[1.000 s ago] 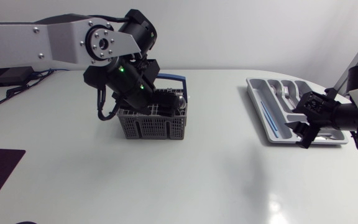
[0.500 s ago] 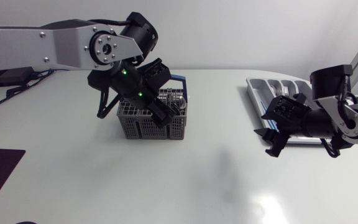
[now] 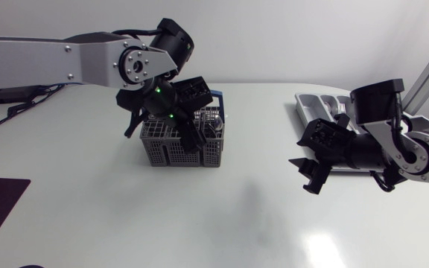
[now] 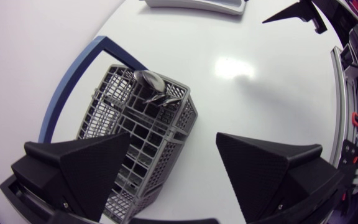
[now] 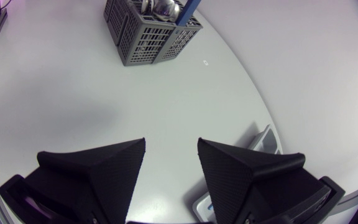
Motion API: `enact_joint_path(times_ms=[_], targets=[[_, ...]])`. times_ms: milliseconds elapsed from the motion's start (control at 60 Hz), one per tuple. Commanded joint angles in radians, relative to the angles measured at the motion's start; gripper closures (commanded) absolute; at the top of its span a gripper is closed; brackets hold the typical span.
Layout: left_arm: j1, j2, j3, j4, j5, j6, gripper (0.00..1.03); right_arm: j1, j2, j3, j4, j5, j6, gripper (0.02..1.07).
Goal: Unload the cutlery basket into the drawer organizer.
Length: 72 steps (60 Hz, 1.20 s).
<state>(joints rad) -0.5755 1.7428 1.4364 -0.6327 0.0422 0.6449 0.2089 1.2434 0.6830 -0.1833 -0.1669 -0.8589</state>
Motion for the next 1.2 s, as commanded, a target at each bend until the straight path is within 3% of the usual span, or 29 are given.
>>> enact_joint_path(times_ms=[0, 283, 833, 1033, 1183], targets=[[-0.017, 0.027, -0.036, 0.011, -0.018, 0.141, 0.07, 0.015, -0.005, -0.031, 0.001, 0.012, 0.029, 0.44], [-0.038, 0.004, -0.042, 0.031, -0.018, 0.351, 0.07, 0.078, 0.007, -0.017, 0.004, 0.023, 0.050, 0.44], [-0.027, 0.009, -0.070, 0.168, -0.019, 0.561, 0.12, 0.241, 0.091, 0.020, 0.074, 0.072, 0.115, 0.44], [-0.029, 0.004, -0.067, 0.168, -0.019, 0.661, 0.35, 0.256, 0.139, 0.039, 0.096, 0.073, 0.123, 0.44], [-0.030, 0.008, -0.070, 0.180, -0.019, 0.710, 0.64, 0.262, 0.169, 0.044, 0.110, 0.072, 0.123, 0.44]])
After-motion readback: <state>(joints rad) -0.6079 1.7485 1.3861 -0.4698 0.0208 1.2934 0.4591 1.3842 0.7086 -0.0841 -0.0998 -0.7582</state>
